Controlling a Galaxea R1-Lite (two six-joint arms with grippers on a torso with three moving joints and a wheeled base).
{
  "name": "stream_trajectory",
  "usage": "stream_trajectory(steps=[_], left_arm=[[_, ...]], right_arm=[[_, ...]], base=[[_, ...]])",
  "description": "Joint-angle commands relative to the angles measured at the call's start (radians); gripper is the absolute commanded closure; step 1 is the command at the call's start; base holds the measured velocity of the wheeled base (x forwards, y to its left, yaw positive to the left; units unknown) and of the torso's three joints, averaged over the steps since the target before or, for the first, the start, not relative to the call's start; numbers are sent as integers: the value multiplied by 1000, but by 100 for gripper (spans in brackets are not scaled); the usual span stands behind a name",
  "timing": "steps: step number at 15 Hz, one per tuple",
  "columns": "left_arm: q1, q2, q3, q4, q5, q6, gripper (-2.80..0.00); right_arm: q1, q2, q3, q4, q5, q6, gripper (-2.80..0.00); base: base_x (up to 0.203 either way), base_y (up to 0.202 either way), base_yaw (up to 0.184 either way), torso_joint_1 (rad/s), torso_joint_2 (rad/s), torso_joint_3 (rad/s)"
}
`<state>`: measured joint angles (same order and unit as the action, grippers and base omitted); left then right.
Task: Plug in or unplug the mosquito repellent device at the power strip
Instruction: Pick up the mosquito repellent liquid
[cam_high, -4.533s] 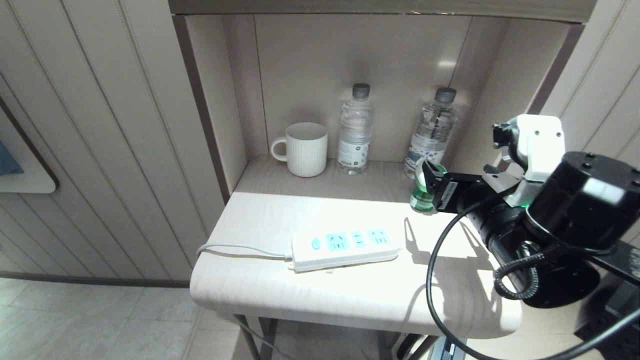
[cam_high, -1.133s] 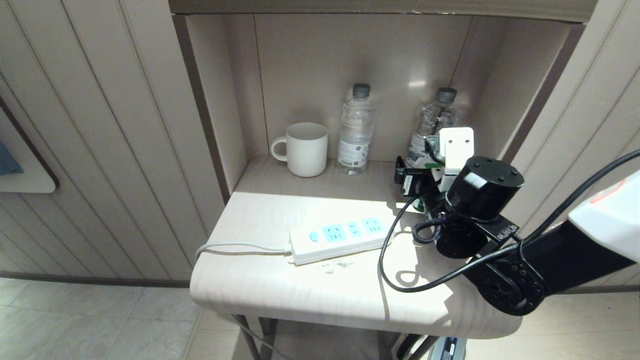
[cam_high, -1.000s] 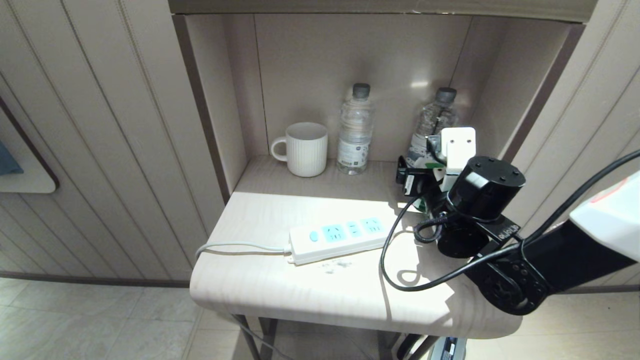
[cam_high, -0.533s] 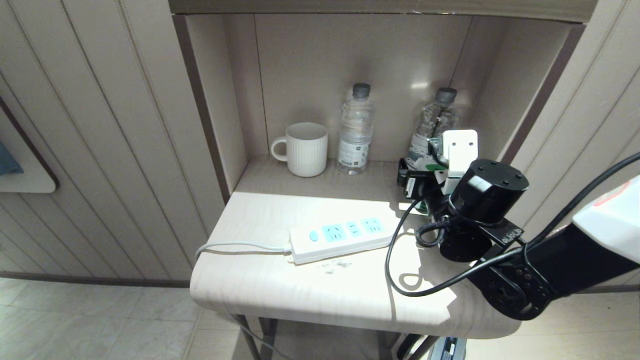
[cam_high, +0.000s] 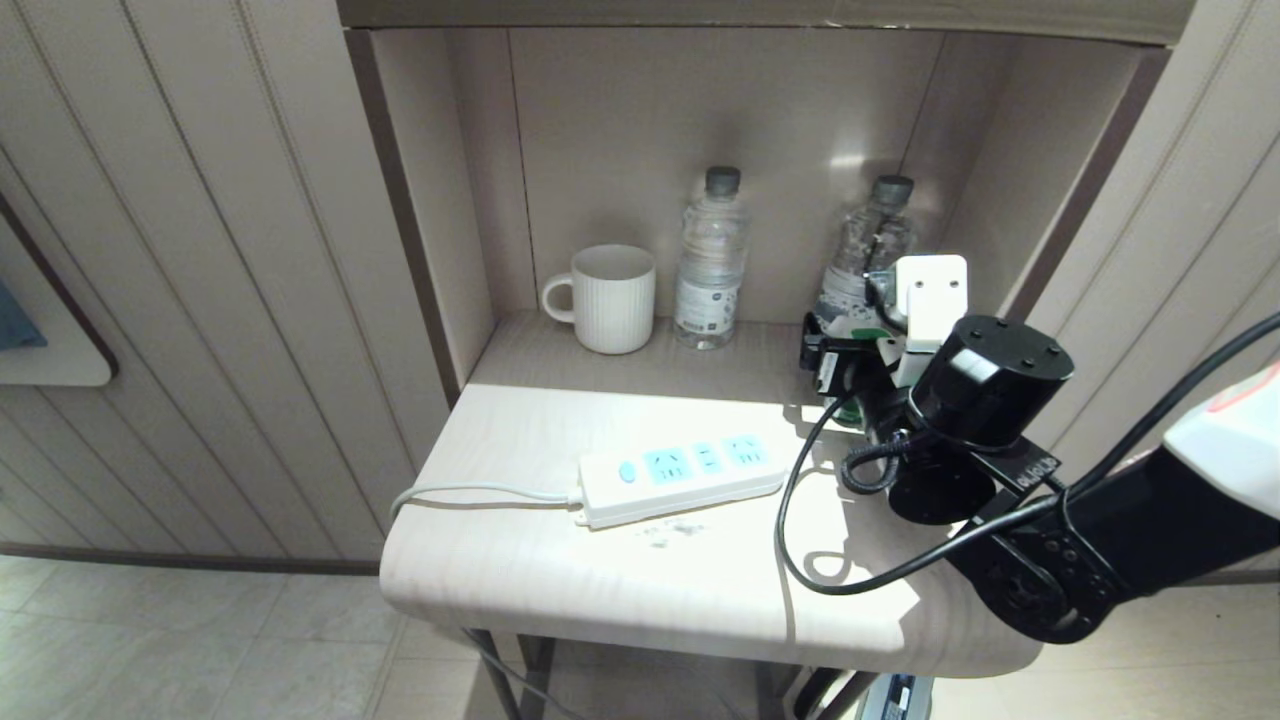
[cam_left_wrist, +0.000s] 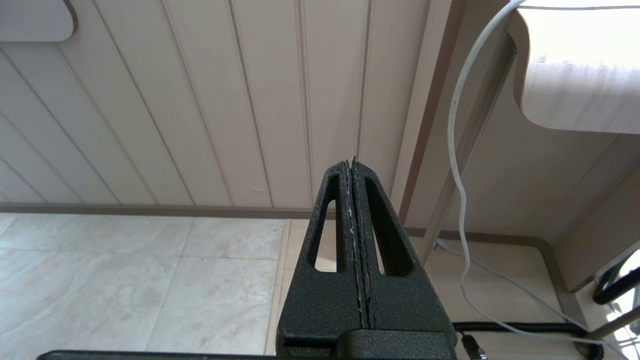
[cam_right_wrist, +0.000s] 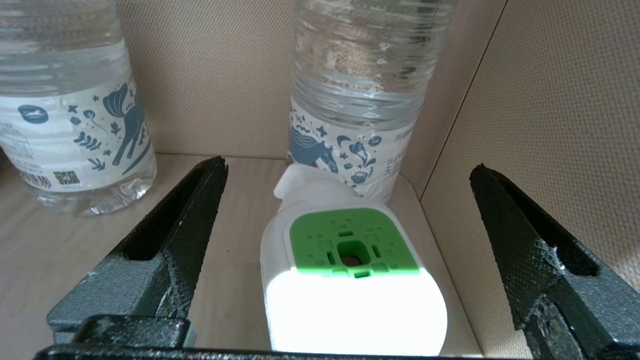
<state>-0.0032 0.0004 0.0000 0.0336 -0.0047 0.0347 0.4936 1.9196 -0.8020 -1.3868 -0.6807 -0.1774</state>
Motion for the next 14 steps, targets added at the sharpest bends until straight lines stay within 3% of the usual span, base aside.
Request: stream_trajectory(steps=[1, 14], left_arm=[[0, 0, 0, 0, 0, 1, 0], [0, 0, 0, 0, 0, 1, 0]], right_arm=[[0, 3, -8, -5, -3, -2, -280], [-24, 18, -34, 0, 6, -14, -280]], base=[[0, 0, 0, 0, 0, 0], [0, 0, 0, 0, 0, 0]])
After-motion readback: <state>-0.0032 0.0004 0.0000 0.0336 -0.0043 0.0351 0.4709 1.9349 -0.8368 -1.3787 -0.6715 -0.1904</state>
